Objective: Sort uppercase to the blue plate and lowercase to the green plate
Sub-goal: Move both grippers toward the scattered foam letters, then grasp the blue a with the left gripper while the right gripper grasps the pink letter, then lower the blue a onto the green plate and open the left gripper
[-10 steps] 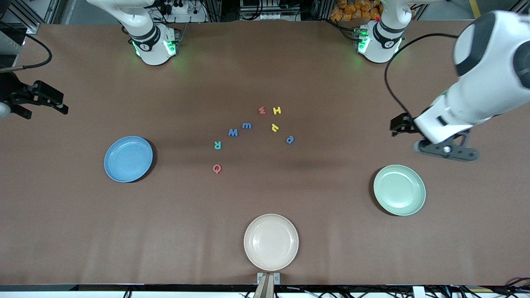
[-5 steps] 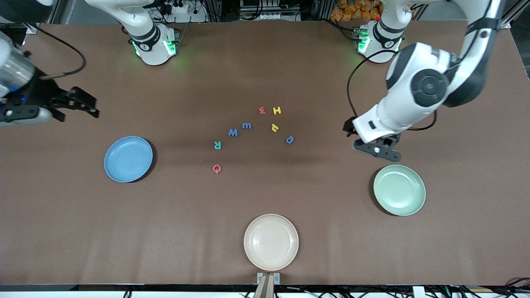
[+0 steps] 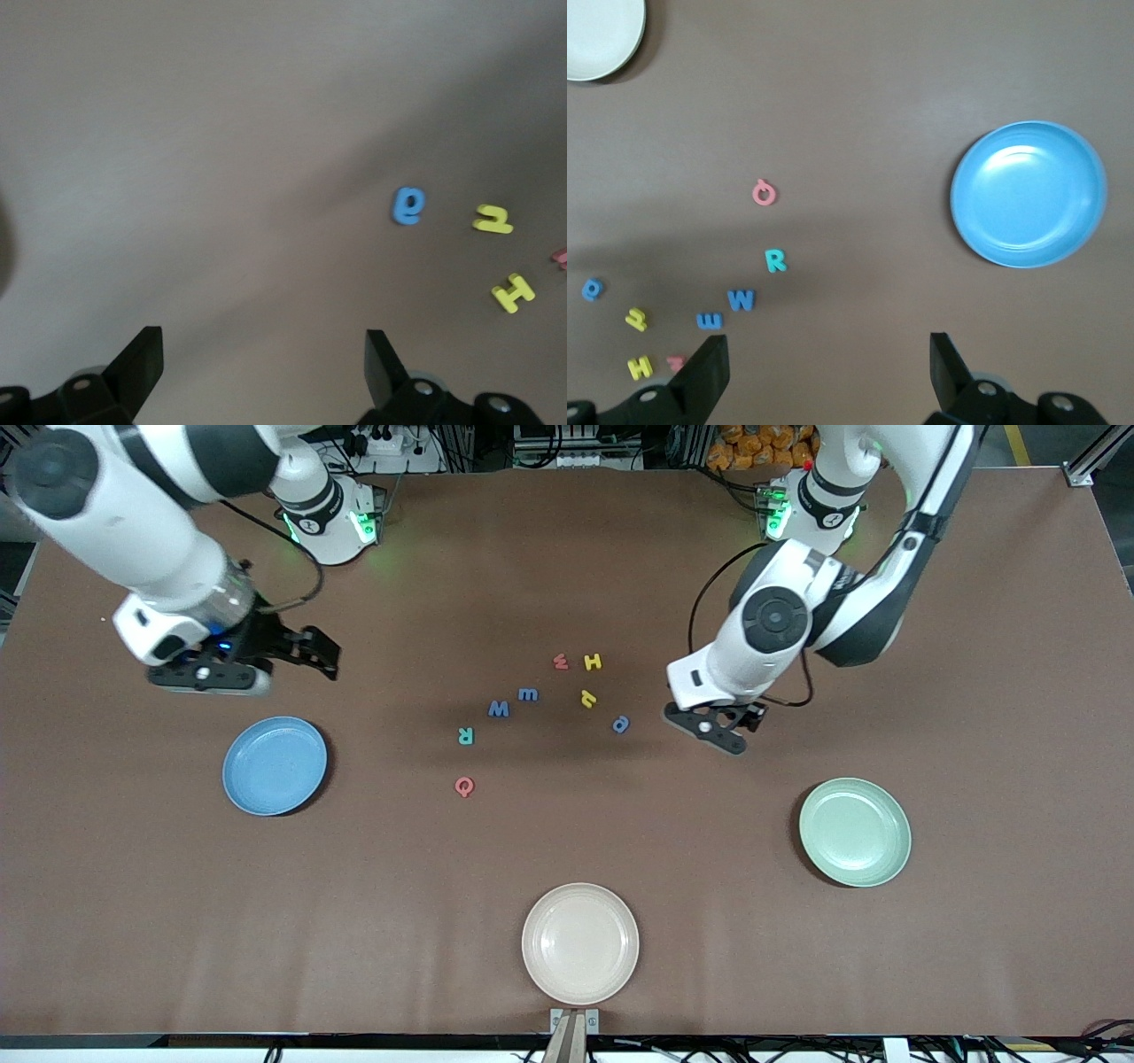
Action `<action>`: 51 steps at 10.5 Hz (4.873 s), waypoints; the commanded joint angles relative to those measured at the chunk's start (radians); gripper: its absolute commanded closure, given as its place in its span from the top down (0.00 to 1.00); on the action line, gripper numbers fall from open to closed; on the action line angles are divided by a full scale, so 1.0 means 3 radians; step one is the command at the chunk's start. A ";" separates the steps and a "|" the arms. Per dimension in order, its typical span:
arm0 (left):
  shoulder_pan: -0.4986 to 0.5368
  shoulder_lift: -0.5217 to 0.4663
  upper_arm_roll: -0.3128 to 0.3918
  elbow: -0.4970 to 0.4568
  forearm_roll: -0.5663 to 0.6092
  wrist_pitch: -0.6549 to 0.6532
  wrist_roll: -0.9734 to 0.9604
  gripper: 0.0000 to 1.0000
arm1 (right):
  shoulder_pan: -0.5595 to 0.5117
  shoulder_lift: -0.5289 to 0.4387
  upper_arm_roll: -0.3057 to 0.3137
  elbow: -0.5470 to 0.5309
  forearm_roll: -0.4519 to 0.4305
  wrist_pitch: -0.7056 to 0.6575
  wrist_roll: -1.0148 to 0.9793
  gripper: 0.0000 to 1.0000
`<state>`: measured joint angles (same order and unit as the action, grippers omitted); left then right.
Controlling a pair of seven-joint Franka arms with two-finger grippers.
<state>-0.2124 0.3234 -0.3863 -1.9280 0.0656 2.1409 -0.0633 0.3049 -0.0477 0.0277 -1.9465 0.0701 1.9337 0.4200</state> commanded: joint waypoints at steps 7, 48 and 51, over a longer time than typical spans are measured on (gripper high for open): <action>-0.0371 0.0706 0.0025 0.0341 0.0292 0.0523 -0.0243 0.96 | 0.0399 0.1277 -0.0011 -0.0355 -0.0009 0.1674 0.0843 1.00; 0.0634 0.0594 0.0015 0.0551 0.0819 0.0319 -0.0828 0.00 | 0.0702 0.2409 -0.0144 0.0516 -0.0039 0.1812 0.0732 0.35; 0.1050 0.0681 0.0025 0.0674 0.0799 0.0319 -0.0705 0.00 | 0.0641 0.2409 -0.0098 0.0592 -0.0039 0.1609 0.0727 0.35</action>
<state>0.0708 0.5033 -0.3679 -1.7590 0.3004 2.2493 -0.2983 0.5279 0.6784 -0.0361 -1.7711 0.0400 2.4602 0.6555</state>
